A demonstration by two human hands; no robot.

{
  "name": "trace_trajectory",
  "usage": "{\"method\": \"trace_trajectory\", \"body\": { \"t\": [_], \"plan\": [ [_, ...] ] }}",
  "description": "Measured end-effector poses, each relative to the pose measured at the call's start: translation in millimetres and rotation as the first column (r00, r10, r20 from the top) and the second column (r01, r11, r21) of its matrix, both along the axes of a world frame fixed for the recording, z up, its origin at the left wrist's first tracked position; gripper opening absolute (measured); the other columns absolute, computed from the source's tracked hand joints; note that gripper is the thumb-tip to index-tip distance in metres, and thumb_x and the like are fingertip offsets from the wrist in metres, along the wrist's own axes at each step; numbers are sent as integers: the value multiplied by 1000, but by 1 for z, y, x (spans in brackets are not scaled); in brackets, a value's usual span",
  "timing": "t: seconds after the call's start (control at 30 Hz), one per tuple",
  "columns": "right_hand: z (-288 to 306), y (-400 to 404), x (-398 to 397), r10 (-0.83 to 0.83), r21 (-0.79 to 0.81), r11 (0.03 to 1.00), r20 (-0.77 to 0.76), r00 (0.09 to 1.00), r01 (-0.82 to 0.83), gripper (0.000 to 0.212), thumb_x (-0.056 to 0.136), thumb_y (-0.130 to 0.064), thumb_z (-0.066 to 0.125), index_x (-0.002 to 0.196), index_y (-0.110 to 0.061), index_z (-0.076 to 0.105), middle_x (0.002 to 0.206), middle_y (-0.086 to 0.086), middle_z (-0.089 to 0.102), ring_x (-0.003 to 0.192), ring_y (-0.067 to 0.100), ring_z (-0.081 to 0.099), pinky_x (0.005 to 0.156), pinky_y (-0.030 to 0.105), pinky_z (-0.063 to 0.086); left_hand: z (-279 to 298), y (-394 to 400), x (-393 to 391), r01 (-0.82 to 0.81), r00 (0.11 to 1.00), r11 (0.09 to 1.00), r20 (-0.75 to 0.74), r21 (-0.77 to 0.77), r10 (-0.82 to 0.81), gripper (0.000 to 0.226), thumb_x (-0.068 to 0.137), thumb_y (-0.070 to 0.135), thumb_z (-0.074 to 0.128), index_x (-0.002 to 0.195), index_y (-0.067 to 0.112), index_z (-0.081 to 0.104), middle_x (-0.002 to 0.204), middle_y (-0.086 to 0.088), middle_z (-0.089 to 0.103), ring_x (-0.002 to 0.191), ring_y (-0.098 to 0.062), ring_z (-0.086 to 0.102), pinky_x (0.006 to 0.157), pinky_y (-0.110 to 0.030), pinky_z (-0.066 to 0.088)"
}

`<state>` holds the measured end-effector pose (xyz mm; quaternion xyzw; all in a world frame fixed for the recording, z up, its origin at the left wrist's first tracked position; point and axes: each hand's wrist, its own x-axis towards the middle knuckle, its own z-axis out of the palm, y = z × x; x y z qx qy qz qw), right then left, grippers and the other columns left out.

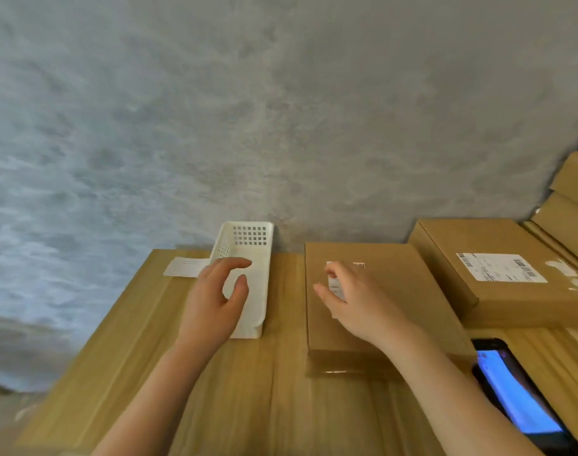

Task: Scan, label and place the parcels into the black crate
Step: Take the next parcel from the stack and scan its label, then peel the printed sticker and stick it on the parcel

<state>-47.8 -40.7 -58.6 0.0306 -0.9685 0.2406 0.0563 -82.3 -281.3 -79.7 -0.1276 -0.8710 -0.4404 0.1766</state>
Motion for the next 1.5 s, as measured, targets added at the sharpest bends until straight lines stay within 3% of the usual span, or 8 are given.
{"method": "trace_trajectory", "body": {
  "t": [0.13,0.2,0.3,0.47,0.8,1.03,1.3,1.5],
  "plan": [
    [-14,-37,-21,77,72,994,62,995,-82,51,98,-56,43,138,-24,45,142,-8,45,129,13,44,107,31,39,3,-50,-33,-95,992,995,83,40,91,20,99,20,53,111,32,63,107,23,63,90,9,57,78,-22,45],
    [-20,-44,-23,83,117,989,70,994,-91,52,98,-54,43,139,-22,44,145,-7,40,131,15,41,109,31,36,-5,-74,-52,-121,986,992,120,20,118,21,99,16,52,113,28,63,110,18,64,100,1,59,85,-25,44],
    [-28,-45,-24,66,123,990,57,996,-73,49,99,-52,43,140,-23,45,151,-10,31,138,13,33,113,29,28,-28,-102,-84,-125,971,977,183,-172,156,27,100,14,51,124,22,61,128,4,63,116,-17,59,90,-26,43],
    [-35,-44,-24,51,105,993,17,999,-52,41,100,-47,44,135,-26,48,149,-13,32,138,9,31,112,26,26,-61,-107,-120,29,944,853,294,-521,148,49,98,11,46,146,21,45,154,1,42,135,-21,46,105,-36,45],
    [-41,-42,-25,28,77,997,-4,1000,-28,39,98,-45,48,133,-28,48,150,-15,33,139,8,31,114,26,27,-81,-111,-138,-58,988,739,68,-672,140,24,102,36,45,114,32,65,118,14,64,104,-12,60,81,-28,50],
    [-39,-43,-24,25,73,997,-3,1000,-25,39,98,-44,48,134,-27,49,150,-15,33,140,8,31,113,26,26,-74,-113,-138,-167,969,815,61,-555,241,12,101,28,49,102,25,61,101,9,65,77,-14,62,59,-31,53],
    [-40,-43,-25,30,67,997,-3,1000,-30,37,98,-44,48,131,-28,50,149,-16,33,139,8,33,112,27,29,-66,-116,-130,-222,951,925,142,-309,275,15,100,27,53,109,26,64,103,4,70,86,-16,64,69,-33,53],
    [-42,-40,-26,43,21,999,-26,999,-42,29,98,-43,50,122,-29,57,147,-16,38,137,6,34,114,29,31,1,-84,-96,-191,968,978,-180,-82,174,9,94,11,61,100,17,66,93,10,62,90,-14,59,74,-25,42]
  ]
}}
